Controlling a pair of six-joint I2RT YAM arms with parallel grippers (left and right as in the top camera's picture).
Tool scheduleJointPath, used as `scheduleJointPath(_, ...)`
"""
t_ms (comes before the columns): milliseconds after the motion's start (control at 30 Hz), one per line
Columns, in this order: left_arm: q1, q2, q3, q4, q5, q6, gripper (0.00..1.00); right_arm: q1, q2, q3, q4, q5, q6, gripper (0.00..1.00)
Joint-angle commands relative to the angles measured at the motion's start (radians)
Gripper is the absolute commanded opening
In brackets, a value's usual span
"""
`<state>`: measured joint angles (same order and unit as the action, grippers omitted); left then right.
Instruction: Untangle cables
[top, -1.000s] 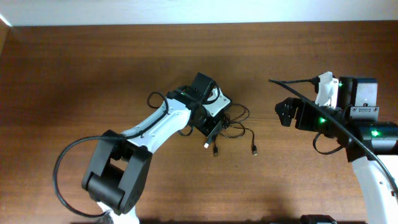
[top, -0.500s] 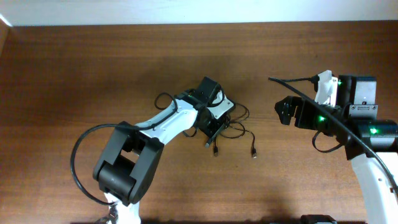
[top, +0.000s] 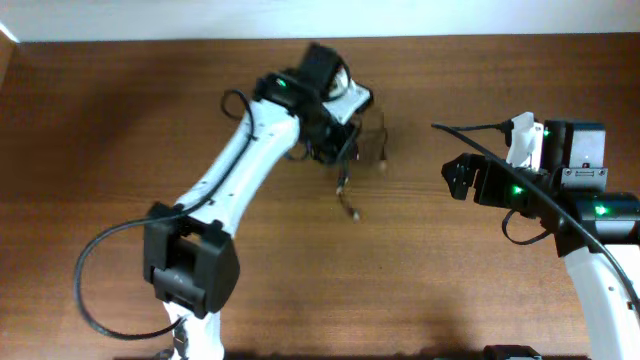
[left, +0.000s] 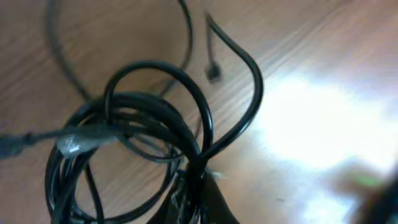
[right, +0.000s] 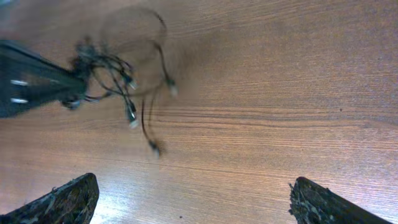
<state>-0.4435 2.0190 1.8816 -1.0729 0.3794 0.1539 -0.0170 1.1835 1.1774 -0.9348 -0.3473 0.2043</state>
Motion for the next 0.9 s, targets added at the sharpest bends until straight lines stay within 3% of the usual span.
scheduleJointPath(0,0.051,-0.014,0.068,-0.043,0.32,-0.04,0.0,-0.003,0.003,0.019,0.021,-0.071,0.026,1.0)
scheduleJointPath(133,0.126,-0.014,0.068,-0.034,0.694,-0.064,0.0,-0.003,0.012,0.019,0.08,-0.124,0.106,0.95)
scheduleJointPath(300,0.19,-0.014,0.068,-0.008,0.96,-0.102,0.0,-0.002,0.108,0.019,0.153,-0.175,0.201,0.84)
scheduleJointPath(533,0.186,-0.014,0.068,0.09,0.977,-0.299,0.0,0.001,0.275,0.019,0.307,-0.432,0.201,0.77)
scheduleJointPath(700,0.184,-0.014,0.068,0.221,0.903,-0.51,0.0,0.069,0.304,0.019,0.336,-0.43,0.201,0.75)
scheduleJointPath(867,0.184,-0.014,0.068,0.316,0.903,-0.637,0.0,0.145,0.313,0.019,0.376,-0.341,0.206,0.65)
